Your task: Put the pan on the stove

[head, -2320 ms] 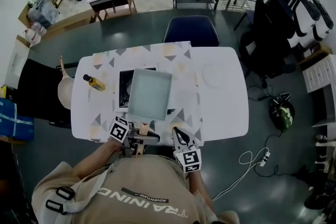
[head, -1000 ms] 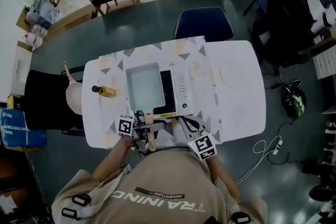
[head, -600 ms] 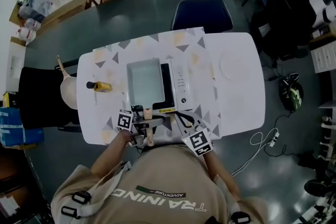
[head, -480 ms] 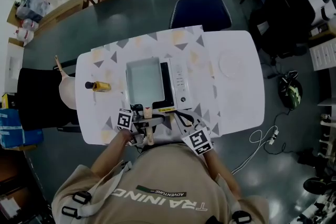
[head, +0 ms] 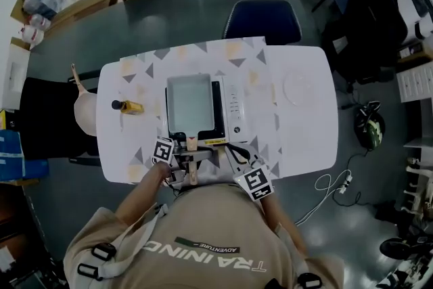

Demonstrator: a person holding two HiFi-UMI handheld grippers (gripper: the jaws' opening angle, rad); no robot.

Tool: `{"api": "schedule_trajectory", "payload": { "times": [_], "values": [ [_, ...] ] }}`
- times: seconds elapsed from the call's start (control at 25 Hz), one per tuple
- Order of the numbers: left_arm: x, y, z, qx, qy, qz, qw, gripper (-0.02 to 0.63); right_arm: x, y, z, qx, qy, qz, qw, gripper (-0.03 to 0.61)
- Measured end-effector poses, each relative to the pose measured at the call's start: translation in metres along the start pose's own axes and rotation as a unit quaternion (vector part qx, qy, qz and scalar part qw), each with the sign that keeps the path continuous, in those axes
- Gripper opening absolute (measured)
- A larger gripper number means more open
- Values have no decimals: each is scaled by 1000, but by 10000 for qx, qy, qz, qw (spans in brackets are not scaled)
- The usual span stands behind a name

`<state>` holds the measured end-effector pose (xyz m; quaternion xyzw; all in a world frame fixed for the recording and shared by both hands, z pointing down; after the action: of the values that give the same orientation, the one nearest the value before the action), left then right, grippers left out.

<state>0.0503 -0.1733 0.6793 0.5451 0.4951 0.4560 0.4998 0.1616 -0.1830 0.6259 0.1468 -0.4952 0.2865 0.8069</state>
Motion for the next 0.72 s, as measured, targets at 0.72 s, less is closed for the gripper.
{"api": "schedule_trajectory", "payload": {
  "times": [0.72],
  "values": [
    [-3, -8, 10, 148, -129, -303, 9993, 72, -26, 18, -35, 490, -448, -162, 9977, -1]
  ]
}}
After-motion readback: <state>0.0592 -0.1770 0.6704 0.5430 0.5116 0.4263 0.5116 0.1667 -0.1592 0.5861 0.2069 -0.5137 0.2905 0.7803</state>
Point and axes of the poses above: the fingertips, and each gripper's own axes: z forward along the fingers, y to its left, x out of its underside, the point moved 4 cm from there along -z, backward along the fingers, and after that the axes turned 8 degrees about -z, right-handed, at the moved point
